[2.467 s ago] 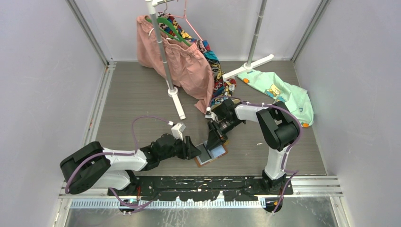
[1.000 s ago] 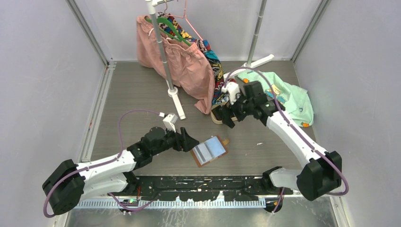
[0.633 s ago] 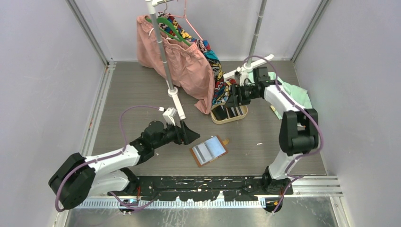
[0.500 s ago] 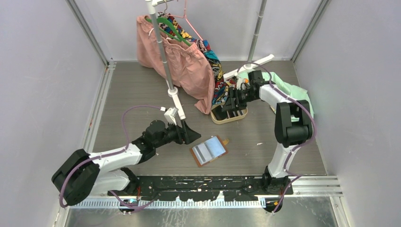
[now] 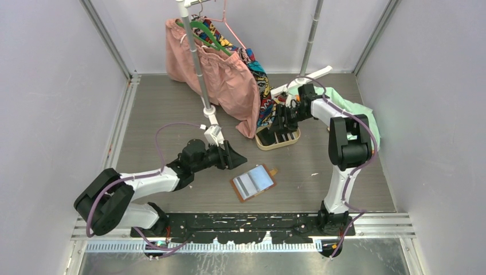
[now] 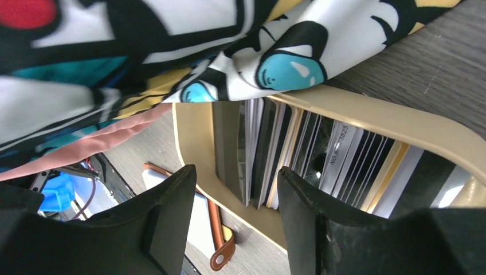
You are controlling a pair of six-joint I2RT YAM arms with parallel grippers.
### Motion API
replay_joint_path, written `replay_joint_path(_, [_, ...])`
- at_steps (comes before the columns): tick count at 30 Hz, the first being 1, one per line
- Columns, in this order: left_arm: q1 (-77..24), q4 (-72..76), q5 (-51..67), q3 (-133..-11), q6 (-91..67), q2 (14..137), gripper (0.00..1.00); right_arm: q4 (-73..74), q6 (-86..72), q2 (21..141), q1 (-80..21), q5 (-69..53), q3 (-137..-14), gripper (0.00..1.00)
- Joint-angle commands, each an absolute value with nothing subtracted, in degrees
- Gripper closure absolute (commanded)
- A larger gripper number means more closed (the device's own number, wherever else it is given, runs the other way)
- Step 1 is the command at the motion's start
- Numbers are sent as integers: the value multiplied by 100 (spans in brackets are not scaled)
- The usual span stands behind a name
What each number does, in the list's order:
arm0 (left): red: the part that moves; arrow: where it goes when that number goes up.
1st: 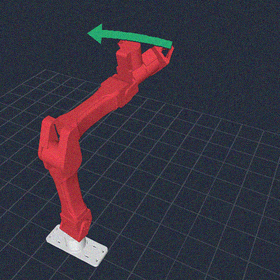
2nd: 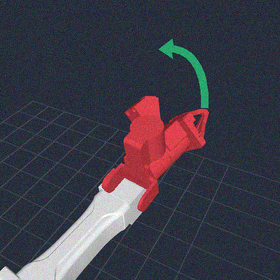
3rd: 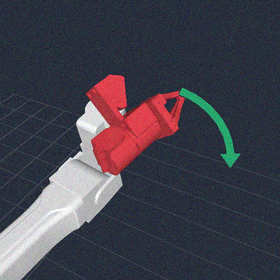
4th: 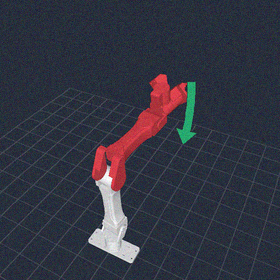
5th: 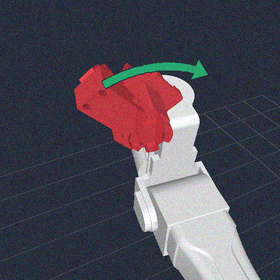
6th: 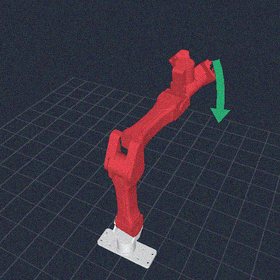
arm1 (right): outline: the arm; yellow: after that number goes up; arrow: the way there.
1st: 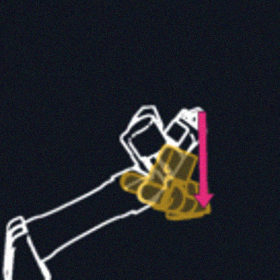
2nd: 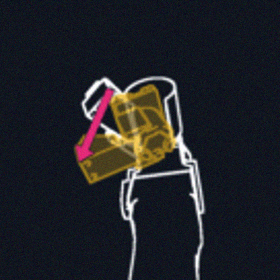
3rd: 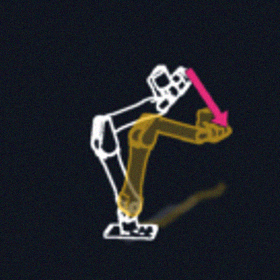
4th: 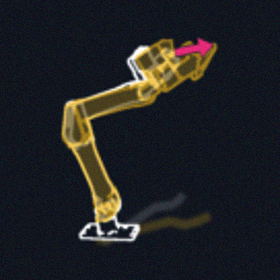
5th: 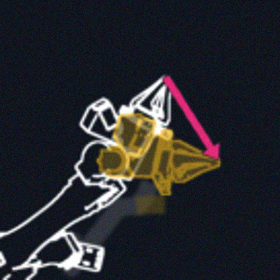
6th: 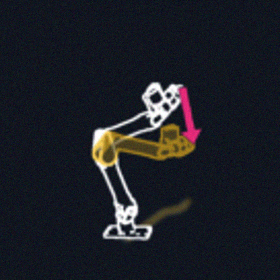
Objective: Put the credit cards into the card holder
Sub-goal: Pick up the credit card from the storage box.
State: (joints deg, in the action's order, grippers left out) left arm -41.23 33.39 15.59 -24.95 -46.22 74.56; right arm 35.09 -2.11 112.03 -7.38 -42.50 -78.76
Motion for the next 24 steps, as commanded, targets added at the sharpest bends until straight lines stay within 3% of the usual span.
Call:
replay_joint_path(1, [-3959, 3752, 1894, -2810, -4540, 7703, 37, 3669, -229, 11390, -828, -4170, -8112, 41])
replay_joint_path(19, [-3539, 4204, 2752, -3411, -4903, 9114, 45, 3240, -932, 11554, -910, -6055, -8013, 59])
replay_joint_path(24, [-3536, 4245, 2786, -3529, -4922, 9299, 46, 3055, -1192, 11493, -918, -5964, -7927, 63])
